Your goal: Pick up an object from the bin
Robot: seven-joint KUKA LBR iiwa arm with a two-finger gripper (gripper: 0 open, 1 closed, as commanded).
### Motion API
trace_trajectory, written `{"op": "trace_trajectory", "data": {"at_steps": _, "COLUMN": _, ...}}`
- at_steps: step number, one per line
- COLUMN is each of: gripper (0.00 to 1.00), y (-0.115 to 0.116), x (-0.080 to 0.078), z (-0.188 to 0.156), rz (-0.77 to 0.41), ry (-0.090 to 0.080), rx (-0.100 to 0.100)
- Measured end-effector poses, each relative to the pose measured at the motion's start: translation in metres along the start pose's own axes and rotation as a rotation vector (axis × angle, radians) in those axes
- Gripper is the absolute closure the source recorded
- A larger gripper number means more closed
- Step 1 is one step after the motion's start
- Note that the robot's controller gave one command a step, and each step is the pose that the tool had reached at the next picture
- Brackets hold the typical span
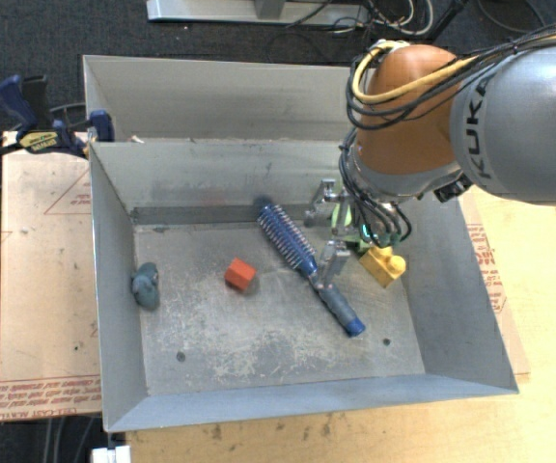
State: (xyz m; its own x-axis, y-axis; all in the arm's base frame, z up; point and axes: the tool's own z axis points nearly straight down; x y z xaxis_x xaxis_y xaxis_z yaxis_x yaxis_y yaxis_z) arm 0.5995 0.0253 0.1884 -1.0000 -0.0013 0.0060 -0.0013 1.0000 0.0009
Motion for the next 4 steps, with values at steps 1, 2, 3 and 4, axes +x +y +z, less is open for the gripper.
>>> {"op": "trace_trajectory", "data": {"at_steps": 1, "gripper": 0.0, "y": 0.014, "x": -0.038, "z": 0.076, "rz": -0.249, "ry": -0.019, "rx": -0.002}}
{"op": "trace_trajectory", "data": {"at_steps": 2, "gripper": 0.0, "y": 0.065, "x": -0.058, "z": 0.113, "rz": -0.573, "ry": -0.01, "rx": 0.004}}
{"op": "trace_trajectory", "data": {"at_steps": 3, "gripper": 0.0, "y": 0.072, "x": -0.061, "z": 0.112, "rz": -0.847, "ry": -0.018, "rx": 0.003}}
{"op": "trace_trajectory", "data": {"at_steps": 4, "gripper": 0.0, "y": 0.094, "x": -0.036, "z": 0.112, "rz": -1.048, "ry": -0.021, "rx": 0.01}}
